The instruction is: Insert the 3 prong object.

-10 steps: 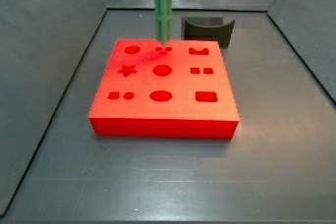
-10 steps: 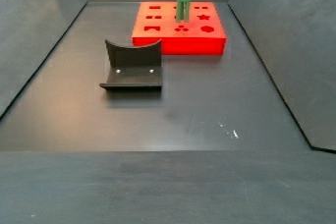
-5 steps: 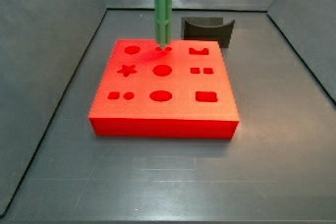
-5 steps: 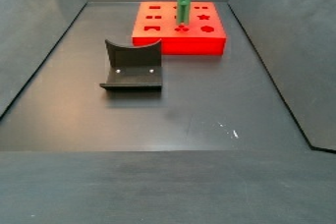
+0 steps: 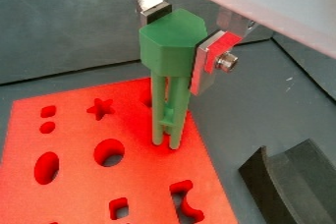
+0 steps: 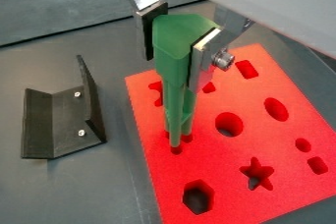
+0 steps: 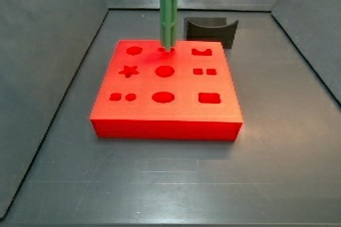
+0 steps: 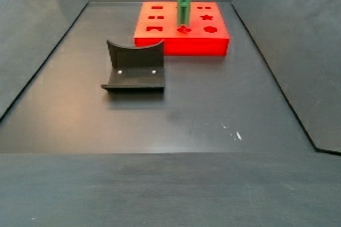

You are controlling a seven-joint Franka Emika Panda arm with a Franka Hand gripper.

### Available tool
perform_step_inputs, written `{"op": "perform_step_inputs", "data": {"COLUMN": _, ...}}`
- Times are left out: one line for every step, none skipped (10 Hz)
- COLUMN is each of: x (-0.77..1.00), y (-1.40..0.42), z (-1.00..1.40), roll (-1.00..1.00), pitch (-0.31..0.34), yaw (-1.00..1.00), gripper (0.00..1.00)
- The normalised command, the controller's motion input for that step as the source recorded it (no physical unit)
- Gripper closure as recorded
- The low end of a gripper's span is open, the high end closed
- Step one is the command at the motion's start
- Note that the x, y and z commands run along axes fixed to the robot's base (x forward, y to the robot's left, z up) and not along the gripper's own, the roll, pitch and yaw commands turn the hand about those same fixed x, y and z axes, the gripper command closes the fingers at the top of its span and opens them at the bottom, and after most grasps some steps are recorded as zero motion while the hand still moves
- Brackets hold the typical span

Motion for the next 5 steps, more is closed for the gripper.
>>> {"op": "perform_step_inputs", "data": {"x": 0.00, "y": 0.00, "z": -0.14, "roll": 0.00, "pitch": 0.000, "yaw": 0.00, "gripper": 1.00}}
{"op": "perform_step_inputs", "data": {"x": 0.00, "y": 0.00, "z": -0.17, "roll": 0.00, "pitch": 0.000, "yaw": 0.00, "gripper": 1.00}}
{"op": "perform_step_inputs", "data": {"x": 0.10, "y": 0.00, "z": -0.19, "roll": -0.02, "pitch": 0.000, "yaw": 0.00, "gripper": 1.00}}
{"op": "perform_step_inputs", "data": {"x": 0.15, "y": 0.00, "z": -0.20, "roll": -0.02, "pitch": 0.000, "yaw": 0.00, "gripper": 1.00}}
{"op": "perform_step_inputs", "data": {"x": 0.12, "y": 0.00, "z": -0.18, "roll": -0.01, "pitch": 0.000, "yaw": 0.00, "gripper": 1.00}}
